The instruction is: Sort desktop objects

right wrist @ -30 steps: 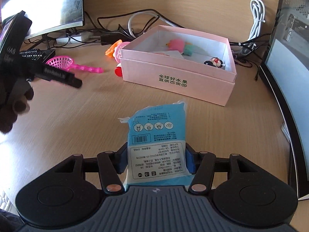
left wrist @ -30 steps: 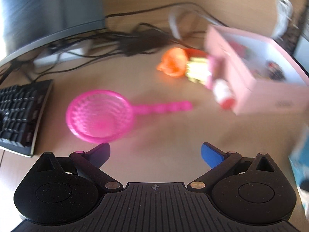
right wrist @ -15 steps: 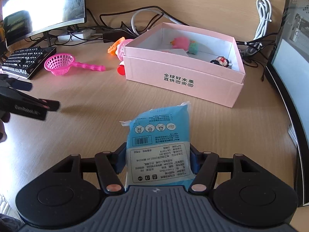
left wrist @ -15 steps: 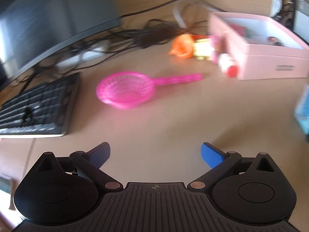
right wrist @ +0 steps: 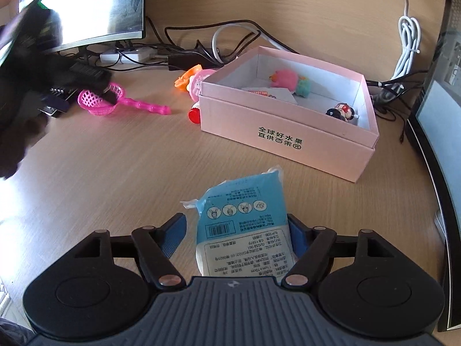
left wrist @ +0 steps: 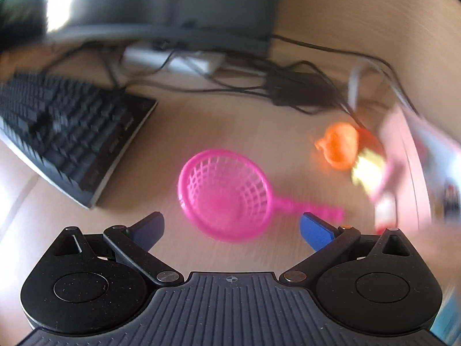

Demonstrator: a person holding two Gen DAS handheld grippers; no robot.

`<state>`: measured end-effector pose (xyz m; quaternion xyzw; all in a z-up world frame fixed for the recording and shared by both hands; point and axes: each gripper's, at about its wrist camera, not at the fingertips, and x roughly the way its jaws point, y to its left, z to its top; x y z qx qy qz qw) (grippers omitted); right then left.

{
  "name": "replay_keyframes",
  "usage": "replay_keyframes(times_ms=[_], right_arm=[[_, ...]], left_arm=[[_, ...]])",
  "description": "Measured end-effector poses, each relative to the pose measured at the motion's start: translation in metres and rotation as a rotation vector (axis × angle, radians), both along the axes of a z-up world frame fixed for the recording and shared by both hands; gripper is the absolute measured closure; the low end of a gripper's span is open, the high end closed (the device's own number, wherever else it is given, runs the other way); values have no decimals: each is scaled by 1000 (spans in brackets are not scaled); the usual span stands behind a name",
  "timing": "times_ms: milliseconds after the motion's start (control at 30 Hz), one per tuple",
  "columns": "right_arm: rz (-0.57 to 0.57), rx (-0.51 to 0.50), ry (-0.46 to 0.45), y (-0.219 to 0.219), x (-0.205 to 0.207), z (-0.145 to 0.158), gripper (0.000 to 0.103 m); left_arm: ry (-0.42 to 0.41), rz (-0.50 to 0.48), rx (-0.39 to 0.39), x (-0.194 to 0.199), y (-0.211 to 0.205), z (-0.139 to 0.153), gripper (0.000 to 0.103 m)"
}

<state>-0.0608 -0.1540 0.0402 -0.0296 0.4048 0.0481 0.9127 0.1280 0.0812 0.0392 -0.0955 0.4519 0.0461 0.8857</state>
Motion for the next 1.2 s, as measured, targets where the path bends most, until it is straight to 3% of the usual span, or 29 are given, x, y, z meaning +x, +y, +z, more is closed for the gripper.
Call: replay_keyframes(times_ms=[100, 367, 400, 433, 467, 700, 900, 1067, 1200], right_arm=[[-5, -2, 14, -1, 0, -1, 27], [-1, -3, 26, -7, -4, -2, 26], [-6, 0, 24, -9, -4, -1, 26], [-12, 6, 22, -11, -3, -1, 26], [-14, 14, 23, -13, -1, -1, 26], [5, 29, 4, -14, 13, 3, 28], [34, 17, 14, -5, 10, 2, 32], [1, 20, 42, -8, 0, 0, 37], [-22, 15, 42, -12, -9, 3, 37]], left_arm=[[30, 58, -28, 24, -6, -4, 0], [33, -30, 150, 60, -44, -17, 1], [30, -46, 162, 58, -46, -17, 2], [31, -66, 169, 54, -47, -17, 10], [37, -91, 176, 51, -48, -17, 16], [33, -309, 213, 0, -53, -12, 17], [61, -521, 160, -49, -50, -10, 17], [29, -760, 176, -76, -69, -11, 16], [-22, -895, 234, -87, -89, -11, 15]])
